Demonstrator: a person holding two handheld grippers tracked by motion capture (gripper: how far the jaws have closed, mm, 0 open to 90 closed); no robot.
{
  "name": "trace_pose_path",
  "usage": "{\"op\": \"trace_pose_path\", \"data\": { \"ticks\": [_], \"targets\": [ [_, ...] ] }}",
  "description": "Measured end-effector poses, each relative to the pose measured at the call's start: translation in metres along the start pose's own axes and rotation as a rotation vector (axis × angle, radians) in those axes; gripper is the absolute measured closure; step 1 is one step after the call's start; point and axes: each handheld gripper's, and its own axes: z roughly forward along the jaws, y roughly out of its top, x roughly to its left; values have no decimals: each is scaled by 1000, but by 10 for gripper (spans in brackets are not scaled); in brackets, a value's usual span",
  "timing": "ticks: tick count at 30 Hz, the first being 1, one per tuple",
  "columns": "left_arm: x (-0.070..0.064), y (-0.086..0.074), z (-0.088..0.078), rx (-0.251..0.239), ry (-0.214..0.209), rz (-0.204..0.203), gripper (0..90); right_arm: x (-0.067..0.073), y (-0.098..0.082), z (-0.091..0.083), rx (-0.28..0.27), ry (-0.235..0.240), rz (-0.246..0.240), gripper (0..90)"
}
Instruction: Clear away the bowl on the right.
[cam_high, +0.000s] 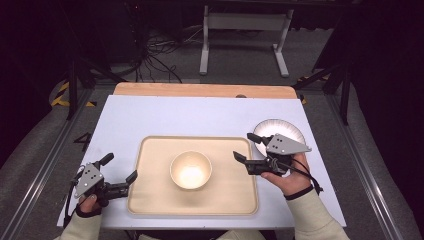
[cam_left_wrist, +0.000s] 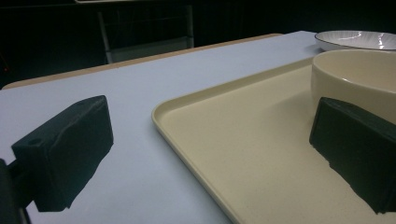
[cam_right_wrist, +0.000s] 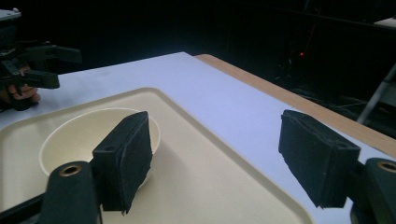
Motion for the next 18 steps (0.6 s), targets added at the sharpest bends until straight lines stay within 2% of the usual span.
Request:
{"op": "trace_pose_path", "data": {
  "ticks": [1, 6, 8, 15, 18],
  "targets": [
    [0, 0, 0, 0, -1, -2, 1, -2, -1, -3, -12, -19, 3, 257],
    [0, 0, 0, -1, -2, -4, 1, -5, -10, -10, -35, -36, 2, 267],
    [0, 0, 0, -1, -2, -4, 1, -7, -14, -14, -41, -53, -22, 288],
    [0, 0, 0, 0, -1, -3, 1, -11, -30, -20, -89, -76, -35, 260],
    [0, 0, 0, 0, -1, -3, 1, -11, -38, -21, -98, -81, -25, 260]
  ]
}}
